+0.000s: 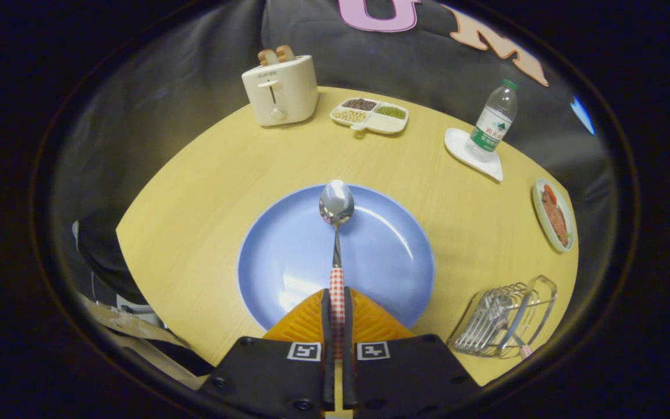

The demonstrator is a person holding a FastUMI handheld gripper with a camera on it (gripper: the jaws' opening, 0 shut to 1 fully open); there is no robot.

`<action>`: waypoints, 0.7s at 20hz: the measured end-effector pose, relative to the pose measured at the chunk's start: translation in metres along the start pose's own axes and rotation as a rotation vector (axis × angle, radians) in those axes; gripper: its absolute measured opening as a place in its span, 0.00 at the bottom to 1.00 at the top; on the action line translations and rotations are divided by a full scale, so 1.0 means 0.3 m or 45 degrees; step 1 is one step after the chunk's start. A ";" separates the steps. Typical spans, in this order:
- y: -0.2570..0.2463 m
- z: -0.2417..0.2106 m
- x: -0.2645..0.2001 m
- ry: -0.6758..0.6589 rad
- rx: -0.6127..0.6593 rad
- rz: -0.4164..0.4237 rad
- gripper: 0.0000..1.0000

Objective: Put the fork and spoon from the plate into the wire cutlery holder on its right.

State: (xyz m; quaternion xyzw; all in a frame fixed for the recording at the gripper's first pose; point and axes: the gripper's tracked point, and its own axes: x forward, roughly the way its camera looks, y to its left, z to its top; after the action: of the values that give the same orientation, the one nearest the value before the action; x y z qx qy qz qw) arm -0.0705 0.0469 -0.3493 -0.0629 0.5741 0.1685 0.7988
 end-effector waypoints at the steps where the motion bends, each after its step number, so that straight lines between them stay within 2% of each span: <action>1: -0.023 0.013 -0.020 0.010 -0.004 -0.002 0.08; 8: -0.157 0.079 -0.168 0.044 -0.025 0.000 0.08; 14: -0.352 0.060 -0.312 0.144 -0.135 -0.088 0.08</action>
State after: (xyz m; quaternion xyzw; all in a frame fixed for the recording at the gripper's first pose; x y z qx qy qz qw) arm -0.0449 -0.0650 -0.2654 -0.1344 0.6062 0.1672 0.7658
